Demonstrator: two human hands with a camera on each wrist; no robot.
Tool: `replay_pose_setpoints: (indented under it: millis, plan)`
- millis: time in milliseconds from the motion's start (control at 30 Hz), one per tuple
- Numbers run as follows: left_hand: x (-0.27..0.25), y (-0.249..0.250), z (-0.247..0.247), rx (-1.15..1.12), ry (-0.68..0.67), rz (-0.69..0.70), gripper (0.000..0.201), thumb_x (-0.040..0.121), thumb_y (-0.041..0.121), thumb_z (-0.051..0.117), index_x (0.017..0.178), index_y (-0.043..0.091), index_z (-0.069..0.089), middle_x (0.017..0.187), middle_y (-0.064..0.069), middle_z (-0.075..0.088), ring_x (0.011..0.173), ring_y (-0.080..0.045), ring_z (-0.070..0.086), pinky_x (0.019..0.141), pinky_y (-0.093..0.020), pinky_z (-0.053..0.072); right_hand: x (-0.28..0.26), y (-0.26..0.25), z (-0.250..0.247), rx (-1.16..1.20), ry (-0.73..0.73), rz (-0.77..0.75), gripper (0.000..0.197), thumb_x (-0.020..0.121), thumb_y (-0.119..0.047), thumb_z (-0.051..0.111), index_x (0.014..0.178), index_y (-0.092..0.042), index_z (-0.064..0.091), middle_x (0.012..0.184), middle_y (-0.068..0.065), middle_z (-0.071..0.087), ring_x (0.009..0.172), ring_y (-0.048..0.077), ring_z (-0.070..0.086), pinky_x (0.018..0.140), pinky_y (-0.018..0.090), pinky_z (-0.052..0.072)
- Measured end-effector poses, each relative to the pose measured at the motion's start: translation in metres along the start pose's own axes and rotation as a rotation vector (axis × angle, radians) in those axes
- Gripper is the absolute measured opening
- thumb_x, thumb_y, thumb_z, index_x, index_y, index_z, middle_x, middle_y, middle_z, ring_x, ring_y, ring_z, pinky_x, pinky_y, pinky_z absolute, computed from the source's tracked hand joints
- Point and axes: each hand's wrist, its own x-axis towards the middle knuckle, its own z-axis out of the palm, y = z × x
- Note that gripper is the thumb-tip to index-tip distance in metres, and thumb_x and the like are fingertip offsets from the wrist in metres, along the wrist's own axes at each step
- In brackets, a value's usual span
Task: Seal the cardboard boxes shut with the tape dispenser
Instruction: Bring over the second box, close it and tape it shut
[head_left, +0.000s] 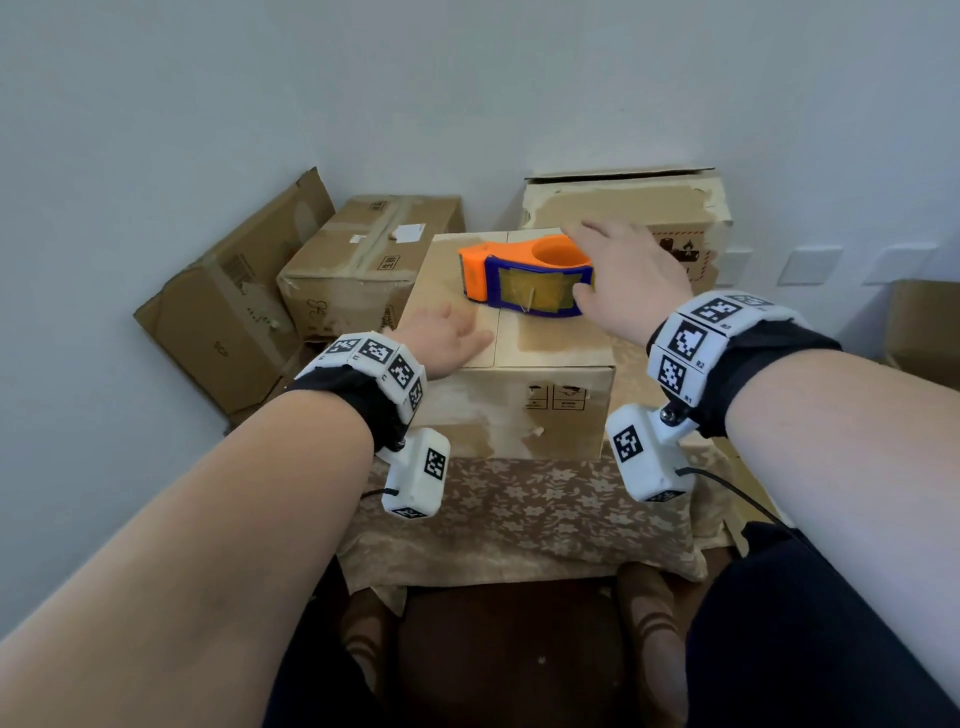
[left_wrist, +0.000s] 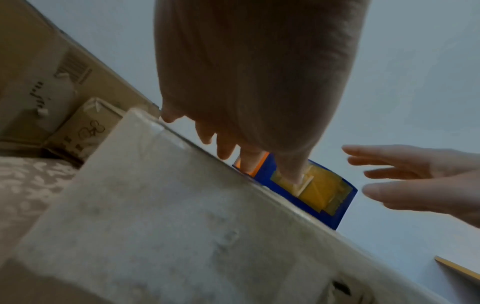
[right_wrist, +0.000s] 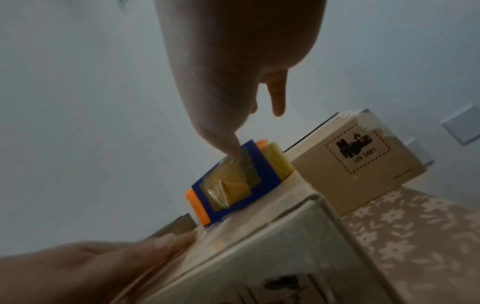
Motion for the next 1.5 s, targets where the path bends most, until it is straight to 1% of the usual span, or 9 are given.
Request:
replay_pose_setpoints:
  millis: [133, 400, 533, 867, 967, 1100, 1267, 1433, 1500]
  plan:
    - [0.000, 0.010, 0.008, 0.091, 0.002, -0.028, 0.076, 0.091, 0.069, 0.023, 0.152, 0.026, 0.007, 0.160, -0.002, 0.004, 0.145, -0.028, 0.012, 0.109, -0.064, 0.013, 0.008, 0.003, 0.015, -0.043, -0.174, -0.014, 0.057, 0.095, -0.023, 0.051, 0.148, -0.023, 0.030, 0.146, 0.005, 0.040, 0.140, 0.028, 0.022, 0.106, 0.047, 0.037]
    - [0.007, 0.027, 0.001, 0.169, -0.021, -0.112, 0.089, 0.087, 0.074, 0.028, 0.150, 0.013, 0.016, 0.152, -0.016, 0.023, 0.136, -0.036, 0.030, 0.108, -0.047, 0.028, 0.002, 0.011, 0.016, -0.144, -0.073, 0.015, 0.036, 0.094, -0.033, 0.056, 0.124, -0.015, 0.054, 0.120, 0.009, 0.052, 0.120, 0.028, 0.038, 0.072, 0.038, 0.043]
    - [0.014, 0.037, 0.006, 0.177, 0.013, -0.186, 0.093, 0.082, 0.079, 0.032, 0.146, 0.010, 0.028, 0.144, -0.019, 0.034, 0.128, -0.038, 0.040, 0.101, -0.047, 0.036, -0.009, 0.040, 0.013, -0.111, -0.021, 0.155, 0.028, 0.094, -0.033, 0.056, 0.109, -0.010, 0.055, 0.115, 0.013, 0.054, 0.115, 0.032, 0.044, 0.074, 0.040, 0.043]
    - [0.028, 0.057, 0.026, 0.034, 0.100, -0.315, 0.112, 0.077, 0.085, 0.025, 0.151, 0.004, 0.005, 0.157, -0.023, 0.005, 0.144, -0.041, 0.005, 0.115, -0.056, 0.013, -0.024, 0.089, 0.039, -0.113, -0.216, 0.494, 0.020, 0.091, -0.023, 0.057, 0.080, -0.009, 0.050, 0.073, 0.008, 0.049, 0.065, 0.028, 0.051, 0.050, 0.028, 0.033]
    - [0.020, 0.056, 0.027, 0.000, 0.112, -0.277, 0.106, 0.080, 0.083, 0.023, 0.153, 0.010, 0.000, 0.158, -0.020, -0.002, 0.145, -0.040, -0.001, 0.114, -0.060, 0.009, -0.023, 0.088, 0.057, -0.111, -0.266, 0.560, 0.028, 0.090, -0.020, 0.060, 0.068, -0.011, 0.044, 0.080, 0.009, 0.055, 0.069, 0.027, 0.051, 0.057, 0.031, 0.036]
    - [0.016, 0.057, 0.027, 0.035, 0.133, -0.253, 0.104, 0.076, 0.086, 0.018, 0.153, 0.018, 0.004, 0.159, -0.016, 0.000, 0.145, -0.038, 0.003, 0.110, -0.066, 0.011, -0.021, 0.082, 0.071, -0.115, -0.344, 0.580, 0.013, 0.087, -0.017, 0.065, 0.084, -0.008, 0.056, 0.072, 0.008, 0.049, 0.071, 0.027, 0.051, 0.061, 0.033, 0.039]
    - [0.020, 0.052, 0.030, 0.063, 0.151, -0.231, 0.102, 0.074, 0.088, 0.012, 0.153, 0.023, 0.006, 0.160, -0.014, 0.002, 0.145, -0.036, 0.005, 0.107, -0.069, 0.011, -0.021, 0.088, 0.084, -0.064, -0.328, 0.576, 0.006, 0.090, -0.008, 0.056, 0.091, -0.003, 0.058, 0.088, 0.015, 0.058, 0.076, 0.032, 0.052, 0.063, 0.035, 0.042]
    - [0.020, 0.052, 0.031, 0.074, 0.168, -0.220, 0.100, 0.075, 0.087, 0.012, 0.152, 0.025, 0.006, 0.160, -0.013, 0.002, 0.145, -0.036, 0.006, 0.107, -0.068, 0.009, -0.030, 0.085, 0.079, 0.007, -0.471, 0.540, 0.031, 0.097, -0.010, 0.044, 0.126, -0.009, 0.054, 0.117, 0.024, 0.056, 0.112, 0.039, 0.054, 0.088, 0.040, 0.043]
    - [0.019, 0.052, 0.031, 0.075, 0.169, -0.215, 0.098, 0.076, 0.087, 0.011, 0.152, 0.027, 0.005, 0.160, -0.011, 0.002, 0.145, -0.035, 0.006, 0.107, -0.068, 0.010, -0.031, 0.078, 0.074, -0.046, -0.538, 0.553, 0.011, 0.097, -0.011, 0.046, 0.101, -0.020, 0.050, 0.103, 0.021, 0.051, 0.109, 0.039, 0.054, 0.092, 0.040, 0.046]
